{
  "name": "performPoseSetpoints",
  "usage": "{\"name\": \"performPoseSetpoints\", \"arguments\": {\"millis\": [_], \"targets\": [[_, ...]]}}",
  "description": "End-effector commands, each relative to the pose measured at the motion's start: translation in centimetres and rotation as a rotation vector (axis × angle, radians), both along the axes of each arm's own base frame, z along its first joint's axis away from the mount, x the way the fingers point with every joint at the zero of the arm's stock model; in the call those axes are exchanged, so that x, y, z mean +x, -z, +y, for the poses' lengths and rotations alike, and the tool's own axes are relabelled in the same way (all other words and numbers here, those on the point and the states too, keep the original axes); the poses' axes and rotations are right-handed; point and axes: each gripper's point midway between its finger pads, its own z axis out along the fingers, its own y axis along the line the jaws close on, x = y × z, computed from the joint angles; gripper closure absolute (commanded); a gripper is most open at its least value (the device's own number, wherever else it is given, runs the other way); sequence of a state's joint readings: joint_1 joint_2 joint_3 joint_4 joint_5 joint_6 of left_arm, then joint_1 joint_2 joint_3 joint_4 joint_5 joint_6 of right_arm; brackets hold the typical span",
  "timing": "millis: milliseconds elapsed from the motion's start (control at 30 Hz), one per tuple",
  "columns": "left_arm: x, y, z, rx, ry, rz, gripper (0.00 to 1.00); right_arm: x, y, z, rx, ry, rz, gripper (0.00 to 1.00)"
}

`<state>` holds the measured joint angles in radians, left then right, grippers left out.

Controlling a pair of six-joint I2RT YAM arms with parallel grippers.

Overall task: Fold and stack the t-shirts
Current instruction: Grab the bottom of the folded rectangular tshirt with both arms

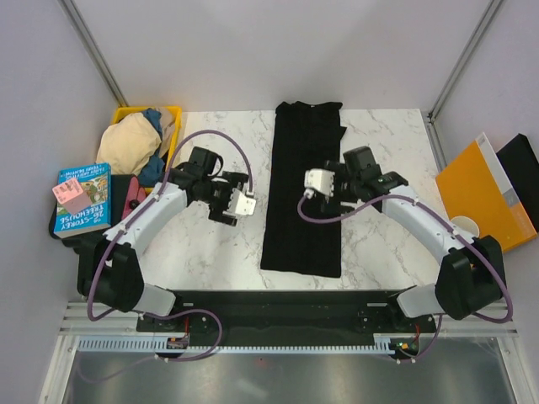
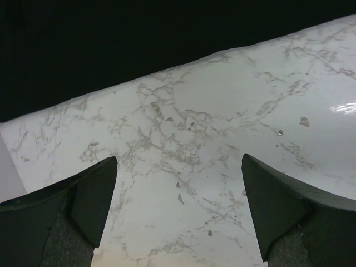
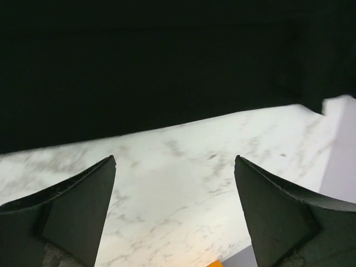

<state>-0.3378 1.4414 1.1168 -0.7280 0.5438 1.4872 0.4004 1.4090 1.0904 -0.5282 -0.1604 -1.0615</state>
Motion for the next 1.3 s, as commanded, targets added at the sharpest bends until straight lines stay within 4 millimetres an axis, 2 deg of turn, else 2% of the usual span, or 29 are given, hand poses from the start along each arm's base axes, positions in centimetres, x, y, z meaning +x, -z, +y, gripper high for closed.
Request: {"name": "performPoseSetpoints", "arguments": {"millis": [0, 67, 133, 167, 233, 267, 433, 567, 800, 1000, 1100, 1133, 1167, 1267], "targets": [[-2.7, -0.1, -1.3, -0.003, 0.325, -0.183, 0.00, -5.8, 2.9, -1.4, -0.164, -0.320, 0.016, 0.05], [-4.6, 0.7, -1.9, -0.030, 0.444, -0.228, 0.01, -7.7, 4.1, -2.2, -0.237, -0.438, -0.011, 0.07], [-6.2, 0.5, -2.4, -0.057, 0.567, -0.315, 0.00, -9.4, 5.0, -2.3, -0.291, -0.581, -0.028, 0.10], [-7.5, 1.6, -2.4, -0.062, 0.610, -0.314, 0.00, -10.5, 5.5, -2.6, -0.295, -0.615, -0.043, 0.10], [-8.9, 1.8, -2.7, -0.080, 0.708, -0.381, 0.00, -11.5, 6.1, -2.4, -0.311, -0.699, -0.082, 0.10], [-10.1, 2.8, -2.7, -0.094, 0.737, -0.370, 0.00, -12.7, 6.7, -2.2, -0.289, -0.739, -0.091, 0.09], [-12.8, 4.3, -3.5, -0.163, 0.870, -0.404, 0.00, -15.7, 8.1, -0.6, -0.206, -0.887, -0.154, 0.08], [-14.4, 6.7, -3.4, -0.165, 0.946, -0.377, 0.00, -17.5, 10.0, -0.2, -0.172, -0.961, -0.141, 0.09], [-14.9, 8.2, -5.0, -0.194, 1.006, -0.293, 0.00, -18.5, 12.0, 0.5, -0.123, -0.995, -0.096, 0.14], [-13.5, 9.8, -6.3, -0.159, 1.043, -0.345, 0.00, -20.5, 13.3, 0.7, -0.082, -1.064, -0.041, 0.14], [-11.8, 10.2, -7.3, -0.130, 1.033, -0.460, 0.00, -21.5, 12.9, 1.0, -0.051, -1.110, -0.024, 0.13], [-12.1, 10.5, -7.4, -0.129, 1.015, -0.451, 0.01, -21.5, 12.4, 1.1, -0.051, -1.114, -0.030, 0.14], [-11.2, 10.1, -7.9, -0.125, 1.007, -0.509, 0.00, -22.2, 12.4, 0.6, -0.051, -1.117, 0.007, 0.14], [-10.8, 9.9, -8.1, -0.124, 0.989, -0.551, 0.01, -23.3, 11.8, 0.1, -0.058, -1.134, 0.032, 0.14]]}}
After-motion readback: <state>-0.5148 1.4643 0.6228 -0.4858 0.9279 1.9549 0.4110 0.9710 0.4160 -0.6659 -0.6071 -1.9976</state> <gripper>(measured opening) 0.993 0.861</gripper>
